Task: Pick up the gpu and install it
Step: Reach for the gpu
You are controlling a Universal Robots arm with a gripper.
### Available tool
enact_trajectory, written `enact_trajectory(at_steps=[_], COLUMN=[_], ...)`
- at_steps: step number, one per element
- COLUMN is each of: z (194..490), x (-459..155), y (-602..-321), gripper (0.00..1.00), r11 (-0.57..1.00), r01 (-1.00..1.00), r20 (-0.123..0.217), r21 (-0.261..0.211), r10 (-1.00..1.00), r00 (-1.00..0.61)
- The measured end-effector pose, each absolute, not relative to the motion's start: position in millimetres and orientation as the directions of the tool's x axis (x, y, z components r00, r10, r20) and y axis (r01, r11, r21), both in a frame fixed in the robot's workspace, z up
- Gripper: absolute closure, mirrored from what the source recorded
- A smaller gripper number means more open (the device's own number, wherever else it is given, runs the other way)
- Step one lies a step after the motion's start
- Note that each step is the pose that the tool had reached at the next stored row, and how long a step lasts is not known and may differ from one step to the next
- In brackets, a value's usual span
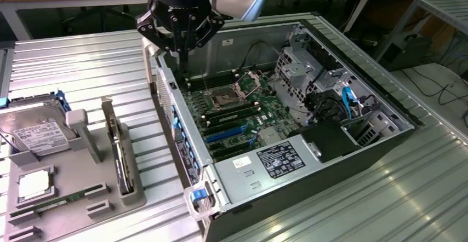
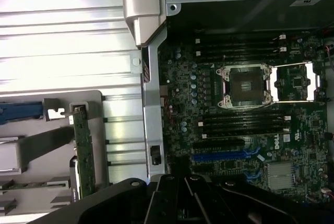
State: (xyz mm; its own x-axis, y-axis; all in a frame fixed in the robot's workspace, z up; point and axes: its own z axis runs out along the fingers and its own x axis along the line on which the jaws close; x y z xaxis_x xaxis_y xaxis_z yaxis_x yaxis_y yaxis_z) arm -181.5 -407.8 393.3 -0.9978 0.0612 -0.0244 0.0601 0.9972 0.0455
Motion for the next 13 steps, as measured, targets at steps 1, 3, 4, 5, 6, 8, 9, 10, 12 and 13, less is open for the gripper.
enact_trajectory(at_steps=[1,3,4,5,6,8,9,10,12,13], z=[393.4,393.3,393.3,393.3,393.3,393.3,393.3,393.3,393.3,393.2], x=[-182.4,-184.3,-185.2,-186.7,-187.7,-189.7,-190.8,-191.9,-194.3,-195.3], y=[-409.9,-413.5,-414.4,-415.2,-415.7,-416.9,-417.8,-418.6,-420.1,-420.8], gripper=[0.89,0.89,0.89,0.89,0.89,0.89,0.89,0.89,0.89,0.89], r11=[0.997,0.997,0.998,0.998,0.998,0.998,0.998,0.998,0.999,0.999], r01=[0.059,0.055,0.053,0.050,0.048,0.042,0.037,0.032,0.022,0.018], r20=[-0.024,-0.024,-0.025,-0.025,-0.026,-0.026,-0.026,-0.026,-0.026,-0.026], r21=[0.045,0.045,0.046,0.046,0.046,0.046,0.046,0.046,0.046,0.046], r10=[0.060,0.056,0.054,0.051,0.049,0.043,0.038,0.034,0.024,0.019], r00=[-0.998,-0.998,-0.998,-0.998,-0.998,-0.999,-0.999,-0.999,-0.999,-0.999])
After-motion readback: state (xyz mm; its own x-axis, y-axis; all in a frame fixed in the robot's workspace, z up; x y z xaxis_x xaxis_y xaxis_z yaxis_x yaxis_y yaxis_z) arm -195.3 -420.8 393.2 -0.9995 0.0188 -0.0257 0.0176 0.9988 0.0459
